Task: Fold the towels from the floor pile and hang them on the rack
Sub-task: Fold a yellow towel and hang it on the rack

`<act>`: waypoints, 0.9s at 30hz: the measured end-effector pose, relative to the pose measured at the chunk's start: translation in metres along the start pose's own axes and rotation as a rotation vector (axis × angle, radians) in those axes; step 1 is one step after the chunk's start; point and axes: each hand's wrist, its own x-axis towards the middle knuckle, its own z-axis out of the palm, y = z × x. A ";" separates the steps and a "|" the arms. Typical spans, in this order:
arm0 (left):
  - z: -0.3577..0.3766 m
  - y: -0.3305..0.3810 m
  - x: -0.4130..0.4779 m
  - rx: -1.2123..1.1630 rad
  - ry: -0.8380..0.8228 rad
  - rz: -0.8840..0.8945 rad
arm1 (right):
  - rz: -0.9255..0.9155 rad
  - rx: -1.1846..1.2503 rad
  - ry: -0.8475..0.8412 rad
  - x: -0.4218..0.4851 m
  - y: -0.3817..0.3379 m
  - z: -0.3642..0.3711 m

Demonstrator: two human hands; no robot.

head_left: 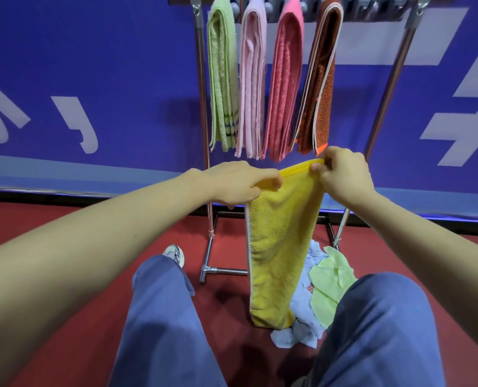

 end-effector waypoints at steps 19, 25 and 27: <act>0.009 0.038 0.011 -0.641 -0.063 -0.150 | -0.336 0.216 -0.102 -0.037 -0.036 0.020; 0.010 0.034 0.009 -0.625 -0.089 -0.136 | -0.302 0.301 -0.193 -0.044 -0.033 0.019; 0.010 0.032 0.008 -0.603 -0.080 -0.121 | -0.284 0.359 -0.243 -0.047 -0.033 0.019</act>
